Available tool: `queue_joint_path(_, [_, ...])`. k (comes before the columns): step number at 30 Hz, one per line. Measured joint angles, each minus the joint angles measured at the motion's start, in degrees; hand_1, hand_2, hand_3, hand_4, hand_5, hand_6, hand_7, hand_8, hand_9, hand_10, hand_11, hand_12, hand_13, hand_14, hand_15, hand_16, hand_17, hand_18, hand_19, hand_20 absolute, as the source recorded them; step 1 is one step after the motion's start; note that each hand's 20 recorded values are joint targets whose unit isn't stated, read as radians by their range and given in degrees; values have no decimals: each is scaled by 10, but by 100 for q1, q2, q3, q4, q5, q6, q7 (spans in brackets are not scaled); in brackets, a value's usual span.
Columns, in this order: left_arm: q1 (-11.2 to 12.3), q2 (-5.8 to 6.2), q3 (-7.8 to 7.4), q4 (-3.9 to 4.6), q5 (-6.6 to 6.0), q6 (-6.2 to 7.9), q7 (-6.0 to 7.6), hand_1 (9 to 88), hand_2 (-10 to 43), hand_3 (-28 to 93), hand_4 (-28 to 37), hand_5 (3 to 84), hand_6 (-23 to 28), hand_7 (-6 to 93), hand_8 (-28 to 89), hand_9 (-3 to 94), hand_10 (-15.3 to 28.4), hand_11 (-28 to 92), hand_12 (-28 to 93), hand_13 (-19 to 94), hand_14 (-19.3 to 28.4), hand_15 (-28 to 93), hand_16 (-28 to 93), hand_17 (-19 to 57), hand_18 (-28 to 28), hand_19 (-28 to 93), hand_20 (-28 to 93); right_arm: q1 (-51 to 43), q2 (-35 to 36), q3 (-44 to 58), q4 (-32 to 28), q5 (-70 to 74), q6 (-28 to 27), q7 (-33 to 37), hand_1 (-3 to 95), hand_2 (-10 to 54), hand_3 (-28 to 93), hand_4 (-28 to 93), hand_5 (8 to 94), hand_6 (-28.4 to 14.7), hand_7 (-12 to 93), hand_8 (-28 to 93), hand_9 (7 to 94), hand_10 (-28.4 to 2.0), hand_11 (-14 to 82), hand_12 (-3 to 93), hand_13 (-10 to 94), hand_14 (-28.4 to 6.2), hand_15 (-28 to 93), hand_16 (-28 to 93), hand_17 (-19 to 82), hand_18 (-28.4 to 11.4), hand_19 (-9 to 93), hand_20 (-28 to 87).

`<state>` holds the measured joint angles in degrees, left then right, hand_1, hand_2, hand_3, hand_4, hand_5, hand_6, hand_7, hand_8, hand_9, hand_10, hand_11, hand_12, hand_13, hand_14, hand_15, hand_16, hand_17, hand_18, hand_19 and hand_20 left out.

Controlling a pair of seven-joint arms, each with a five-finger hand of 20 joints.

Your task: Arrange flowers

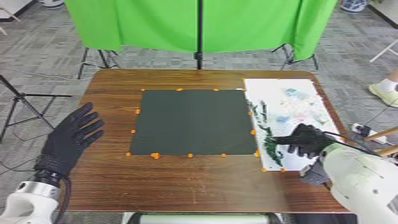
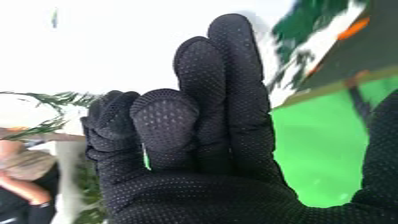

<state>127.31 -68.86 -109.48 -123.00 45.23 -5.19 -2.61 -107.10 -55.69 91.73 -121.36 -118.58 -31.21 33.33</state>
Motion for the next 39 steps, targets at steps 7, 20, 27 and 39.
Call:
queue_joint_path(7, [87,6,-7,-55,-12,100,7,273,-54,696,-273,259,22,233,-133,190,96,293,130,133,117,429,-27,-102,188,452,102,304,587,-330,114,-111,-569,-170,145,-90,630,-282,767,-14,445,-179,753,-141,575,350,740,-111,805,300,446,-228,932,535])
queue_joint_path(20, [108,6,-40,-59,-18,126,16,270,-52,697,-273,260,23,230,-132,191,96,290,131,133,118,428,-26,-102,188,452,101,492,767,-692,155,-287,-1213,-369,176,-95,628,-283,862,6,450,-172,850,-122,576,349,822,-98,807,313,529,-232,932,613])
queue_joint_path(27, [117,6,-39,-63,-20,124,32,268,-37,699,-277,261,23,229,-132,192,97,289,130,134,118,428,-26,-102,188,452,101,683,766,-994,204,-405,-1257,-436,383,-79,499,-280,846,9,449,-177,835,-121,569,349,811,-95,803,319,520,-224,932,603])
queue_joint_path(39, [143,6,-39,-67,-52,108,58,264,-34,704,-281,263,24,227,-131,193,98,290,129,133,119,429,-26,-103,189,453,101,789,729,-1211,188,-239,-1196,-143,403,-49,797,-283,849,10,417,-2,863,-101,535,336,827,-72,792,315,538,-212,932,589])
